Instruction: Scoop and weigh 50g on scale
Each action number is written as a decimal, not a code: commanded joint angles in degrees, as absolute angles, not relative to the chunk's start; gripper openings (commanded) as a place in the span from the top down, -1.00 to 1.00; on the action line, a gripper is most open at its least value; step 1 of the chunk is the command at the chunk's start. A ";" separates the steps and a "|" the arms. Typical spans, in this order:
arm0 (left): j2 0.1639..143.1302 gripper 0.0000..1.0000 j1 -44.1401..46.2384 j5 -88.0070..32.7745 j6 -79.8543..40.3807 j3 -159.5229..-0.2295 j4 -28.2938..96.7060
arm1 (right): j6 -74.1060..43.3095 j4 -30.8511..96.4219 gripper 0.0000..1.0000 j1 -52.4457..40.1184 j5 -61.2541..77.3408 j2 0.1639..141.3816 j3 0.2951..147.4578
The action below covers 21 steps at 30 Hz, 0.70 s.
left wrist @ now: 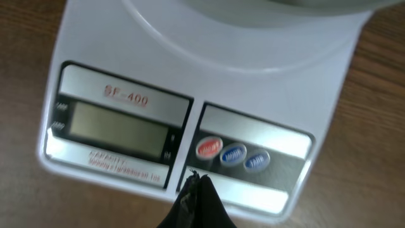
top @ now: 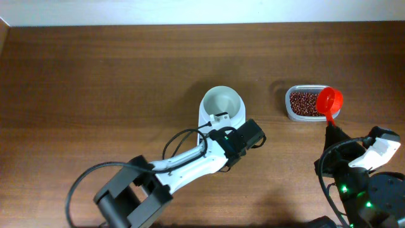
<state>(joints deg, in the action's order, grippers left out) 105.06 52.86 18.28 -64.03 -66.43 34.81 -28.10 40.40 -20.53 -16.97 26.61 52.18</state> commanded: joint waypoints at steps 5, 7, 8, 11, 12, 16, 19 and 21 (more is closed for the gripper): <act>107.11 1.00 52.99 20.88 -63.31 -66.48 32.51 | -28.08 40.21 0.92 -20.12 -18.70 26.55 53.47; 107.55 1.00 52.99 20.86 -63.31 -66.48 32.12 | -28.08 40.21 0.92 -20.12 -18.70 26.55 53.47; 107.98 1.00 52.99 20.88 -63.31 -66.48 31.86 | -28.08 40.21 0.92 -20.12 -18.70 26.55 53.47; 108.71 1.00 52.99 20.97 -63.31 -66.48 31.40 | -28.08 40.23 0.92 -20.12 -18.70 26.55 53.47; 108.77 1.00 52.99 21.10 -63.31 -66.48 31.11 | -28.08 40.23 0.92 -20.12 -18.70 26.55 53.47; 108.79 1.00 52.99 21.93 -63.31 -66.48 31.03 | -28.08 40.25 0.92 -20.12 -18.70 26.55 53.47; 108.79 1.00 52.99 21.93 -63.31 -66.48 30.96 | -28.08 40.25 0.92 -20.12 -18.70 26.55 53.47; 108.81 1.00 52.99 21.98 -63.31 -66.48 30.65 | -28.08 40.25 0.92 -20.12 -18.70 26.55 53.47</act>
